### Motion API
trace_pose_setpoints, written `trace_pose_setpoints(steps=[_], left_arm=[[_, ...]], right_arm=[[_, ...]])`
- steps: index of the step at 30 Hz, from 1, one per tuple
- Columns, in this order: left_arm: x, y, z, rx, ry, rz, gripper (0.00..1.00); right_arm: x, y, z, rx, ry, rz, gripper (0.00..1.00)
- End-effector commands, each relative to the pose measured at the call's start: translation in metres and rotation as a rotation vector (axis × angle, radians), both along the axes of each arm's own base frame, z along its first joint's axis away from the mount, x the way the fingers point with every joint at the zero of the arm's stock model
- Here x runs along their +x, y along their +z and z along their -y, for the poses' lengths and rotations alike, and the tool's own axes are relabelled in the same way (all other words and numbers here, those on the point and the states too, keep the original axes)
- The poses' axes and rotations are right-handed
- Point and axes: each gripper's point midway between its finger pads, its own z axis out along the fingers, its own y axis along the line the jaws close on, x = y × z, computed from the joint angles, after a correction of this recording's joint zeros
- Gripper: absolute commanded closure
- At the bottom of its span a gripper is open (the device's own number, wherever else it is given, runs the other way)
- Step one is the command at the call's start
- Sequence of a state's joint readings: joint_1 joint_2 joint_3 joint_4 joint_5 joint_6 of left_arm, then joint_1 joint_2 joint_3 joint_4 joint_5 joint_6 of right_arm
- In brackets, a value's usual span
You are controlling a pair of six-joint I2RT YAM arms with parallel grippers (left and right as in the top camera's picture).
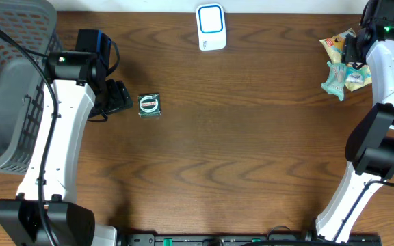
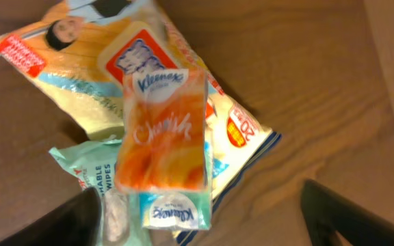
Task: Scan the item barcode
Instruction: 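Place the orange packet onto the pile at top-right and release, then reach the right gripper to the green Zam-Buk tin and grasp it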
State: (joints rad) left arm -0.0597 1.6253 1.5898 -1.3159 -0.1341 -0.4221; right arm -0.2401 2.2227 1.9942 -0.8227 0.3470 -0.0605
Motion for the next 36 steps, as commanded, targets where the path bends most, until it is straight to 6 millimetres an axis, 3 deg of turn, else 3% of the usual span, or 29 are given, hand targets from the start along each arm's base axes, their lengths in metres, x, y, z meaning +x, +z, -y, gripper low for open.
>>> trace_pose_setpoints(steps=[1, 6, 10, 12, 14, 15, 23, 26, 36], left_arm=[[-0.001, -0.002, -0.003, 0.009, 0.01, -0.011, 0.02], [-0.001, -0.002, -0.003, 0.009, 0.01, -0.011, 0.02], [-0.001, -0.002, -0.003, 0.009, 0.01, -0.011, 0.02], [-0.001, -0.002, -0.003, 0.009, 0.01, -0.011, 0.02], [-0.001, -0.002, -0.003, 0.009, 0.01, -0.011, 0.02], [-0.001, -0.002, -0.003, 0.009, 0.01, -0.011, 0.02], [-0.001, -0.002, -0.003, 0.009, 0.01, -0.011, 0.02], [-0.001, -0.002, -0.003, 0.009, 0.01, -0.011, 0.02], [-0.001, -0.002, -0.003, 0.009, 0.01, -0.011, 0.02]], right_arm=[[0.001, 0.001, -0.012, 0.055, 0.014, 0.017, 0.01], [0.002, 0.003, -0.035, 0.11, 0.066, 0.009, 0.01], [0.006, 0.022, -0.063, 0.113, 0.12, 0.037, 0.01], [0.01, 0.034, -0.088, 0.137, 0.176, 0.061, 0.01], [0.012, 0.042, -0.125, 0.219, 0.264, 0.079, 0.01], [0.008, 0.047, -0.162, 0.317, 0.35, 0.079, 0.01], [-0.032, 0.076, -0.358, 0.937, 0.833, 0.053, 0.01], [-0.042, 0.062, -0.403, 0.972, 0.874, -0.003, 0.01], [-0.057, -0.035, -0.517, 0.793, 0.718, -0.114, 0.06]])
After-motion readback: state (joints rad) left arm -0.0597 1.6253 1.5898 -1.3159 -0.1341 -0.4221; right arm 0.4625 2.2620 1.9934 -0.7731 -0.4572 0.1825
